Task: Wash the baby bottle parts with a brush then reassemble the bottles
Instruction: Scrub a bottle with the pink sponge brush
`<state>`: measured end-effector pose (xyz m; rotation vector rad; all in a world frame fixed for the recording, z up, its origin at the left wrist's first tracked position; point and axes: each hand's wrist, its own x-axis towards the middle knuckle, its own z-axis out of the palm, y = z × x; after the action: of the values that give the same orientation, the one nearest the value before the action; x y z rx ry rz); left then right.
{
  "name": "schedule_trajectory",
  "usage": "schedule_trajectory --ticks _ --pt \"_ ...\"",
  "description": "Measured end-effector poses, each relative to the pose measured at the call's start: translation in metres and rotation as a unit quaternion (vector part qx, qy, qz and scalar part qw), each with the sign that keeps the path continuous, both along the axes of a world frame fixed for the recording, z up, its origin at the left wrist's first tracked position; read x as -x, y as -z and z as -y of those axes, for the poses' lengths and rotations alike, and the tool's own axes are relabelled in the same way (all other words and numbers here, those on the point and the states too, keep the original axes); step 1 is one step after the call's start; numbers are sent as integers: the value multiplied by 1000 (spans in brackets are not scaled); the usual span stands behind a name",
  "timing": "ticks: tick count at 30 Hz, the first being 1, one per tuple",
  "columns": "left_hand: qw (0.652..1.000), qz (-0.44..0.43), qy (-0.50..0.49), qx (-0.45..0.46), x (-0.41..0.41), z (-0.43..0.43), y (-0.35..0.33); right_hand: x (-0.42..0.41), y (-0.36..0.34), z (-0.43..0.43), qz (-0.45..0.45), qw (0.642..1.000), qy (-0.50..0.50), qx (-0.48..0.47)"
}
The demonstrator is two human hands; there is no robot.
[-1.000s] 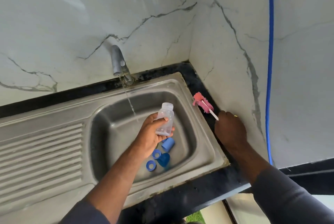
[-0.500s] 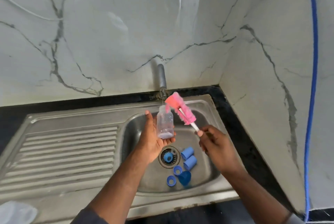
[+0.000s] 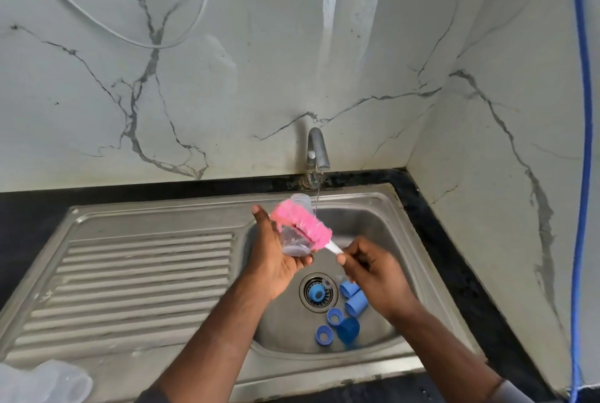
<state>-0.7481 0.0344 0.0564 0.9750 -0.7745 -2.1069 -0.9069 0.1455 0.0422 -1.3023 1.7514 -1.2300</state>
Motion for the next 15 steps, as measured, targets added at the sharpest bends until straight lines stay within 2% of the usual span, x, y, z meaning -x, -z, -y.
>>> schedule_trajectory --ticks 3,7,10,13,15 --pt "1000 8 10 12 -5 1 1 3 1 9 -7 999 50 4" --pt "1000 14 1 8 -9 5 1 -13 -2 5 -2 1000 -19 3" --pt "1000 25 10 14 -11 8 2 -13 -3 7 -17 999 35 1" --pt "997 70 6 29 -13 7 2 -20 -4 4 -30 999 23 -7" --pt "992 113 -15 48 -14 8 6 -28 -4 0 -82 997 5 -16"
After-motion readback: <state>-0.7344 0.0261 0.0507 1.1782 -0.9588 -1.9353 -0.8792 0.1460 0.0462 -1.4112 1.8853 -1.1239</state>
